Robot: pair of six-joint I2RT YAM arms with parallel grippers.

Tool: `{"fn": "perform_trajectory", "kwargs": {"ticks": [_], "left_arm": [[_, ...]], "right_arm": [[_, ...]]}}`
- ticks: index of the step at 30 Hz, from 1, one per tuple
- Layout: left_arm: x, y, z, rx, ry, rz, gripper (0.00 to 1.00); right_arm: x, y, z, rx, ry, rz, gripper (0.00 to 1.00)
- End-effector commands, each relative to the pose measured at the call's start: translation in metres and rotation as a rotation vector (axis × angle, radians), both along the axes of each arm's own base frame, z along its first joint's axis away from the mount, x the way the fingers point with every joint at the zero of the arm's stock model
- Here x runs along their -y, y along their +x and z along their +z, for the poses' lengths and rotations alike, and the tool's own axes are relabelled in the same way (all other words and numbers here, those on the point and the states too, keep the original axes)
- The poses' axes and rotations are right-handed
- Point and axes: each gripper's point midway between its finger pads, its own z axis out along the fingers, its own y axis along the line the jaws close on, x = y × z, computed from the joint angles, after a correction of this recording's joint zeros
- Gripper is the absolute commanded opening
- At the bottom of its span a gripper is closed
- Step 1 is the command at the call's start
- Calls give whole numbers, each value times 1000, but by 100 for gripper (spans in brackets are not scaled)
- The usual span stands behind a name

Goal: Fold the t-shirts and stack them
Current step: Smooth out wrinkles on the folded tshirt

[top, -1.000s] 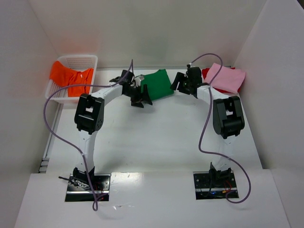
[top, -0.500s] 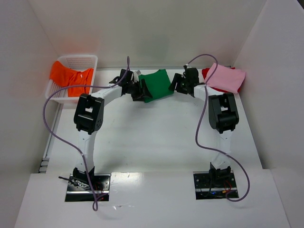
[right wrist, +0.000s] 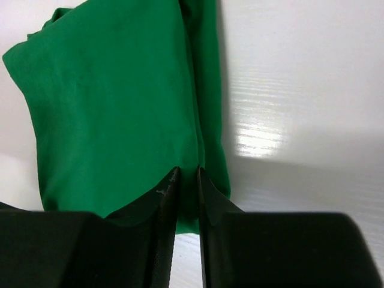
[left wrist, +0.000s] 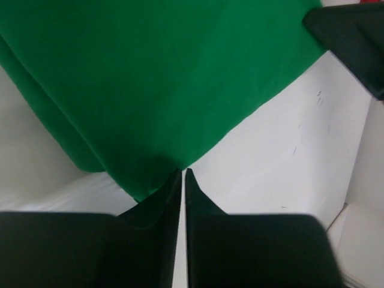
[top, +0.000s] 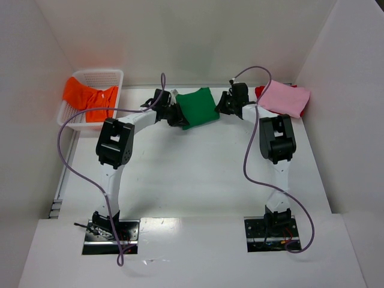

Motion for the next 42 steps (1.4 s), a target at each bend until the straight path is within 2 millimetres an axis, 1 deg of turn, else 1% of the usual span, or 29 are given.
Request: {"fn": "perform_trajectory", "kwargs": {"ticks": [1,2,4,5,7,8,9,10,11,13,16,17,19,20,22,23,24,26,27,28,29,31,32,35,36,37,38,40,42], "left_arm": [[2,2,-12,-10,9,7,7],[1,1,-14,-16,16,8,4],[-4,1,-10,-6,29,14,1],[-10,3,-10,-3,38,26,0],[-15,1,-8,-13,32,27,2],[-18,1,-8,-13,31,29,7],[-18,-3,-9,-18,29,17,13],[-17,-6,-11,-28,24,10,22],[-16,-7,-10,-30,17,3,31],[-14,-7,-8,-22,2,-9,45],[-13,-4,-6,-8,-2,-9,54],[-13,-4,-6,-8,-2,-9,56],[-12,-3,-9,-4,-5,-11,56],[-11,-2,-7,4,-15,-13,57],[-9,3,-7,11,-22,-8,57],[-8,6,-7,16,-27,-8,57],[-6,7,-6,14,-36,-9,57],[0,6,-10,9,-35,-20,57],[1,6,-9,12,-35,-22,56],[5,6,-7,17,-38,-28,56],[5,6,-7,12,-41,-23,56],[11,5,-10,7,-48,-25,54],[11,4,-11,5,-46,-24,54],[8,4,-16,-5,-38,-5,47],[8,4,-17,-5,-39,-4,42],[8,4,-17,-5,-42,2,36],[7,5,-14,4,-38,9,25],[5,6,-16,-1,-25,21,12],[4,5,-13,-2,-19,26,1]], "right_arm": [[4,17,19,56,-4,-21,18],[4,17,19,53,-6,-23,15],[14,19,16,46,-20,-51,11],[16,19,15,42,-26,-59,11],[23,21,15,41,-27,-71,10],[25,21,15,41,-27,-74,10],[29,22,15,41,-27,-80,10],[29,22,15,41,-27,-80,12],[28,22,15,41,-25,-78,15],[25,20,16,38,-12,-65,22],[23,19,16,32,-2,-61,34],[23,16,16,25,-1,-59,37],[22,13,13,15,3,-50,42],[21,11,15,15,9,-43,45],[20,7,16,11,15,-37,45],[20,4,13,-1,18,-40,45],[20,2,13,-4,20,-38,45],[18,-5,10,-18,30,-25,43],[17,-7,9,-21,37,-26,40],[17,-10,9,-26,40,-21,40],[17,-14,3,-41,41,-21,38],[15,-16,1,-48,51,-19,35],[15,-19,-3,-57,53,-18,33],[14,-21,-4,-63,64,-13,29],[12,-21,-4,-64,69,-8,29],[12,-21,-4,-62,69,-7,27],[12,-20,-2,-55,71,-5,25],[11,-20,-2,-56,75,0,24],[9,-21,-2,-57,81,8,21]]}}
